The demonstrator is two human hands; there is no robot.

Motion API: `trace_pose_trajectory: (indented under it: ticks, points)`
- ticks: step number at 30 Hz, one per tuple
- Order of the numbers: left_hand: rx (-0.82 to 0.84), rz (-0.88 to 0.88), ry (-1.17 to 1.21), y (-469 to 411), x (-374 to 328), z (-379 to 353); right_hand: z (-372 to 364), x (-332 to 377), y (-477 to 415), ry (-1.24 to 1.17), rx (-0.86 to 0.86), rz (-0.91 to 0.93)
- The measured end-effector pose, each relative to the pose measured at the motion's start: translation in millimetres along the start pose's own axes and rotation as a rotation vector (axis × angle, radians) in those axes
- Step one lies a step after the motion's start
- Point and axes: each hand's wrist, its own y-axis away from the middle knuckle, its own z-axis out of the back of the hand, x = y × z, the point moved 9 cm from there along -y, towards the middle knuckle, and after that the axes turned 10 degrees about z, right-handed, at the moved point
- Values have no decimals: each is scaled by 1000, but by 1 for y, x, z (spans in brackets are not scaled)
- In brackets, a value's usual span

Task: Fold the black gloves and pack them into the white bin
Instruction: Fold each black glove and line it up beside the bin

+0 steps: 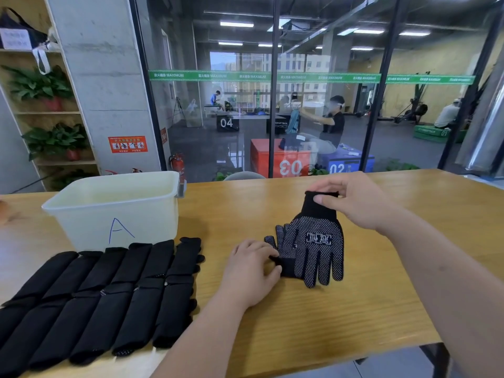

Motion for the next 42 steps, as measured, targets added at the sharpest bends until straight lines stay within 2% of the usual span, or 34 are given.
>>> trace_pose_trajectory:
  ticks: [4,6,8,12,14,19,23,25,31,35,42]
  points:
    - [37,52,-36,-1,4,-4,24,1,-15,80,-286,88]
    - [58,70,-33,-2,6,-6,21,5,-14,57,-350,115]
    - [61,78,-34,-2,6,-7,-5,-1,-7,86,-297,118]
    - [94,90,-64,-2,5,-9,-101,-45,29,329,96,68]
    - [104,100,-61,-2,5,-8,-126,-64,49,434,174,33]
    - [106,104,-56,-2,4,-7,-128,-66,57,519,61,24]
    - [99,103,-79,-2,3,-5,-100,-61,53,532,-200,-6]
    - [96,102,-86,-1,1,-2,-96,-54,55,511,-261,22]
    - [104,183,-21,4,-1,8,-126,-45,70,563,-41,78]
    - [113,211,9,4,1,7,-139,-47,69,687,129,30]
    - [101,191,5,2,3,3,-147,-40,80,794,154,25]
